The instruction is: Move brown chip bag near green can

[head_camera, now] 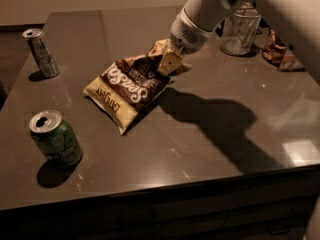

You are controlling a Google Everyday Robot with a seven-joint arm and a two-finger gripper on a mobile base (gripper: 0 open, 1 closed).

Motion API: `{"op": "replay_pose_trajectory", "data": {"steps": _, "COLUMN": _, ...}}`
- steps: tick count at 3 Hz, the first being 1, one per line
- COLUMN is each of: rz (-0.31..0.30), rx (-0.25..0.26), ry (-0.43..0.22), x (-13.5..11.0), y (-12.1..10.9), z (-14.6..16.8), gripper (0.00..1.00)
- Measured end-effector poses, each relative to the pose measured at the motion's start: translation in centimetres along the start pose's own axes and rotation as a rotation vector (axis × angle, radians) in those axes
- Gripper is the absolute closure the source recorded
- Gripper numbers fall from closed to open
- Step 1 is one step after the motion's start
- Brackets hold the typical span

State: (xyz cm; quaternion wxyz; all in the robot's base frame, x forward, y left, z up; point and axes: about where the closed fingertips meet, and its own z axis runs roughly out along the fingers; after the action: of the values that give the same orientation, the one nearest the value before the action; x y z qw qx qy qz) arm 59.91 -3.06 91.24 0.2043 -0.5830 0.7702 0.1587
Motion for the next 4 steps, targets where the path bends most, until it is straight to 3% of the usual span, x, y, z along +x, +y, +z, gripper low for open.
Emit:
{"op": "replay_pose_trajectory", "data": {"steps": 1, "rz": -0.026, "rx": -0.062, "ry": -0.004, "x": 0.0, "y": 3.3, "z": 0.4, "gripper": 1.00}}
{"op": "replay_pose_trajectory", "data": {"steps": 3, "rz": -0.087, "rx": -0.130, "ry": 0.025, "x": -0.5, "y": 7.3, "z": 1.9, "gripper": 0.61}}
{"op": "replay_pose_trajectory", "data": {"steps": 4, "rz": -0.087, "rx": -0.130, "ry": 0.025, "x": -0.6, "y": 7.3, "z": 2.1, "gripper": 0.37}}
